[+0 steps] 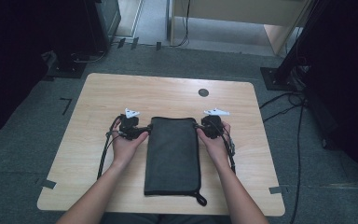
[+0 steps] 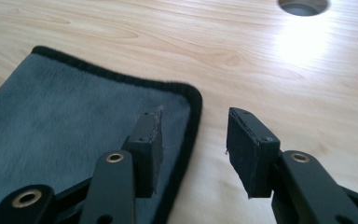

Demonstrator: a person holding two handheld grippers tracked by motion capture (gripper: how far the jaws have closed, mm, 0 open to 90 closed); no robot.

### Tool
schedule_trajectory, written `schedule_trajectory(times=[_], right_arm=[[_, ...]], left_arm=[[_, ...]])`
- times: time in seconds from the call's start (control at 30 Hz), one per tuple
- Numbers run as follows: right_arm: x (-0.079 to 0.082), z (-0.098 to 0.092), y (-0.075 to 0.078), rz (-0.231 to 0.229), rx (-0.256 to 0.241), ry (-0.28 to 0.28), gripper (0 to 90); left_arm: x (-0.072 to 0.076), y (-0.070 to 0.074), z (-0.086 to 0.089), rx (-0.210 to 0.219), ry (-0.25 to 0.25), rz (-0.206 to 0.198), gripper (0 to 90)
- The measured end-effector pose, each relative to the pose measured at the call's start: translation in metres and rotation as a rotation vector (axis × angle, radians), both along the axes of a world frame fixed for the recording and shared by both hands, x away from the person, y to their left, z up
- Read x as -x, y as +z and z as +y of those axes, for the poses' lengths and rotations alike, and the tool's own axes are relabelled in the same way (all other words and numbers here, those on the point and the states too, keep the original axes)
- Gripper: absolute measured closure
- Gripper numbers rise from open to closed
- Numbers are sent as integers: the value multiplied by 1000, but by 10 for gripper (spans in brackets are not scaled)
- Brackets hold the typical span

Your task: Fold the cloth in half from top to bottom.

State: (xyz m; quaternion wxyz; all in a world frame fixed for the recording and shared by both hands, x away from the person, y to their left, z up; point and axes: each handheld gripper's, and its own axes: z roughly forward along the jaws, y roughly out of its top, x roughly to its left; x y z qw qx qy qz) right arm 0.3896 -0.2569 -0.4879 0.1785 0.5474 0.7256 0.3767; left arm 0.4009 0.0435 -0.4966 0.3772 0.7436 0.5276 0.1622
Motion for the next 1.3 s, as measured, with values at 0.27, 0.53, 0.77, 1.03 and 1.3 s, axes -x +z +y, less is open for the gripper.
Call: schedule_trajectory(times=[0.27,0.53,0.77,1.03,1.3], right_arm=[[-26,6,-14,62,6,-10,624],[-25,7,-23,65,28,41,706],[-22,11,-23,56,42,49,832],[-24,11,-5,-34,25,19,865],[-13,7,44,-240,-25,31,863]], left_arm=[[-25,-11,-8,3,-6,48,379],[-25,-15,-17,-47,-33,22,513],[-17,-16,-24,-58,-65,-2,821],[-28,8,-19,-56,-75,-56,900],[-19,58,-6,25,-118,-219,900]])
